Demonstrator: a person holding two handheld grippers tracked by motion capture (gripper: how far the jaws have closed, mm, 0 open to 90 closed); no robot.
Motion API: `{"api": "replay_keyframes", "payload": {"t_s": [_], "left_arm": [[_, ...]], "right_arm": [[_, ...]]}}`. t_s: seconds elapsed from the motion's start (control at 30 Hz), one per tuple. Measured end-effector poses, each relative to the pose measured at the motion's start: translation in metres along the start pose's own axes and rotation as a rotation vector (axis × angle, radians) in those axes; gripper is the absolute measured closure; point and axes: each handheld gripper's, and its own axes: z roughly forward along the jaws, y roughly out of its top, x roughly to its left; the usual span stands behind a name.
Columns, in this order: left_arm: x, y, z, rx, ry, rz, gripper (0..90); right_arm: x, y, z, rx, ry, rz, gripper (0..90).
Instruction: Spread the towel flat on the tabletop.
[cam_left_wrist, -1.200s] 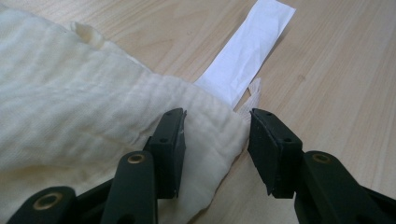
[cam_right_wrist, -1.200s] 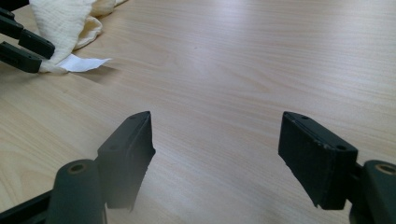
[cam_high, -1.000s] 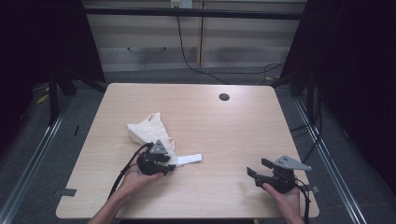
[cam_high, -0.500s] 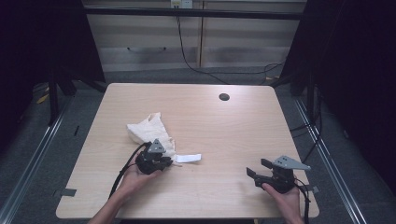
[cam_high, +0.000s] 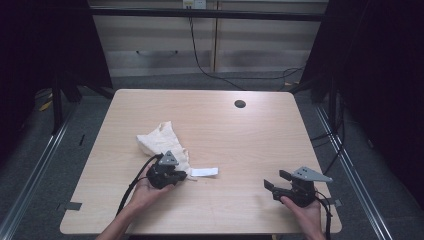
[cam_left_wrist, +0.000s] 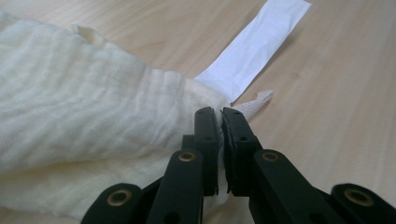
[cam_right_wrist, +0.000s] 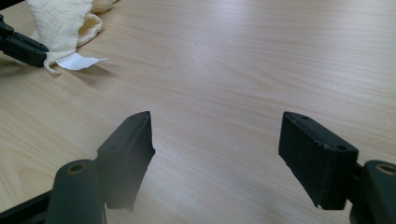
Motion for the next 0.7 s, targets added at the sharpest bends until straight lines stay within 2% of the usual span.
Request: {"api": "replay_keyframes", "payload": {"t_s": [0.1,0.13,0.3,0.47,0.6,0.7], "left_arm": [[-0.01,0.0,0.0,0.012,-0.01,0.033,85.2],[-0.013,-0.001,0.001,0.003,-0.019,0.03,85.1],[-0.027,-0.004,-0.001,0.012,-0.075,0.039,85.1],[-0.034,-0.005,-0.006,0.036,-0.089,0.063,85.4],[-0.042,-0.002,-0.014,-0.001,-0.124,0.062,85.5],[-0.051,0.001,-0.021,-0.014,-0.139,0.086,85.6]], "right_arm": [[0.0,0.0,0.0,0.001,0.0,0.001,26.3],[0.0,0.0,0.0,0.0,0.001,0.002,26.3],[0.0,0.0,-0.001,0.0,0.002,0.002,26.4],[0.0,0.0,-0.001,-0.001,0.005,0.002,26.4],[0.0,0.0,0.0,0.0,0.004,0.002,26.4],[0.0,0.0,0.0,0.002,0.006,0.004,26.4]]}}
